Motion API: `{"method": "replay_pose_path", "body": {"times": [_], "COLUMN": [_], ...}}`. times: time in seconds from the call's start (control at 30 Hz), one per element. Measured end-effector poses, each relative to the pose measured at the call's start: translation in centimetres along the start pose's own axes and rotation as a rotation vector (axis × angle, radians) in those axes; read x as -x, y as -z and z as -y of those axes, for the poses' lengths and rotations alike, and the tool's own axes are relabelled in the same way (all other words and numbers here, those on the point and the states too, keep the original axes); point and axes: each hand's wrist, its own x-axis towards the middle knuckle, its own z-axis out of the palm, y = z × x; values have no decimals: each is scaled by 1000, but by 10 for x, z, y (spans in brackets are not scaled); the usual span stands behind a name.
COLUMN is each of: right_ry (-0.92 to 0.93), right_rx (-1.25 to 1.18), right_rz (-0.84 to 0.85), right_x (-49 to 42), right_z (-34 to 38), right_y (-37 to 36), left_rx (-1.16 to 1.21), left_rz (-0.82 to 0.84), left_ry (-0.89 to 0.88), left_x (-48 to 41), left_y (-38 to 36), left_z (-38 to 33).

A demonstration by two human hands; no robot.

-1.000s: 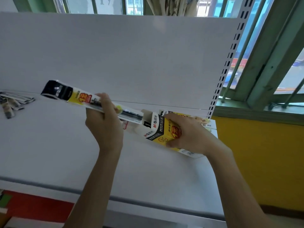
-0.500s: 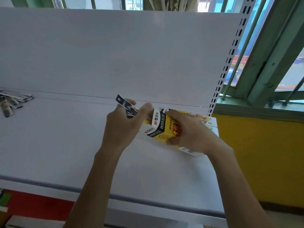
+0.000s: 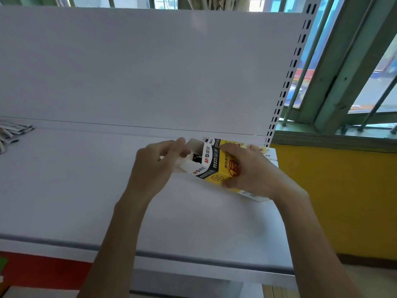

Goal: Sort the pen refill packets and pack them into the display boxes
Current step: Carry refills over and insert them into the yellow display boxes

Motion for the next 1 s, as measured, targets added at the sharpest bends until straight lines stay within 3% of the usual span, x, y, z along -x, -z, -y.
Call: {"method": "replay_pose_path", "body": {"times": [0.13, 0.4, 0.67, 1.0], "right_ry": [-45, -114, 280, 626], "right_rx": [41, 129, -253, -414], "right_rz": [37, 37, -201, -57], "right_x": [-1, -12, -54, -85], "right_z": [-6, -20, 65, 264], "right_y": [-4, -25, -75, -206], "left_rx": [78, -221, -418, -780], "left_rz": [270, 160, -152, -534], "left_ry": [113, 33, 129, 312], "left_x": [5, 19, 68, 148], "left_y": [-11, -8, 68, 240], "left_z": [3, 43, 68, 112]}}
